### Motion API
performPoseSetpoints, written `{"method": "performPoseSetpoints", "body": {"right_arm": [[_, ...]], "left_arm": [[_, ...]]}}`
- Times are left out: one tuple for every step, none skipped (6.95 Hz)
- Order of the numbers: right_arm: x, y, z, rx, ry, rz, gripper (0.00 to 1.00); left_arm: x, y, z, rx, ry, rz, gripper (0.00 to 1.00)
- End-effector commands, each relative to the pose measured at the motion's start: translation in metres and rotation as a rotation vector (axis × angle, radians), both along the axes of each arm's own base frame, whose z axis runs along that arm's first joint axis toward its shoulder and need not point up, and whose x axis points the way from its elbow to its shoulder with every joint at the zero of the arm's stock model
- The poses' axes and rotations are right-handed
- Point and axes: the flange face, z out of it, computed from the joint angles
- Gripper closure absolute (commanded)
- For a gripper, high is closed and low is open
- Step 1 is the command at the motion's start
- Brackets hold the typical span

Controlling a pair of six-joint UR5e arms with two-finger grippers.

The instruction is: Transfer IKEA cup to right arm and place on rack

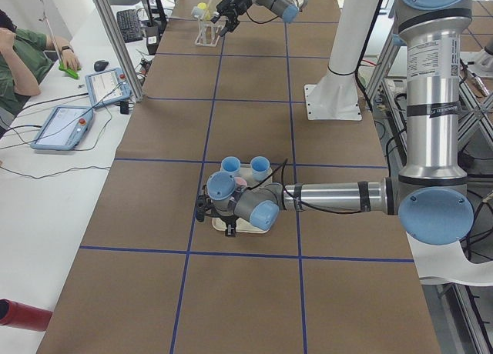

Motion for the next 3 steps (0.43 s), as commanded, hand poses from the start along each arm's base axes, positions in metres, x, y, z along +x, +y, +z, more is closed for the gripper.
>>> {"method": "performPoseSetpoints", "body": {"right_arm": [[-0.001,0.000,0.001,-0.001,0.002,-0.001,0.00],[-0.002,0.000,0.003,-0.001,0.006,-0.002,0.00],[-0.001,0.001,0.002,-0.002,0.003,-0.002,0.00]], "left_arm": [[0.002,-0.004,-0.002,0.000,0.000,0.001,0.78],[0.003,-0.005,-0.006,-0.047,0.005,-0.042,1.00],[0.001,-0.005,-0.019,-0.082,0.015,-0.088,1.00]]}}
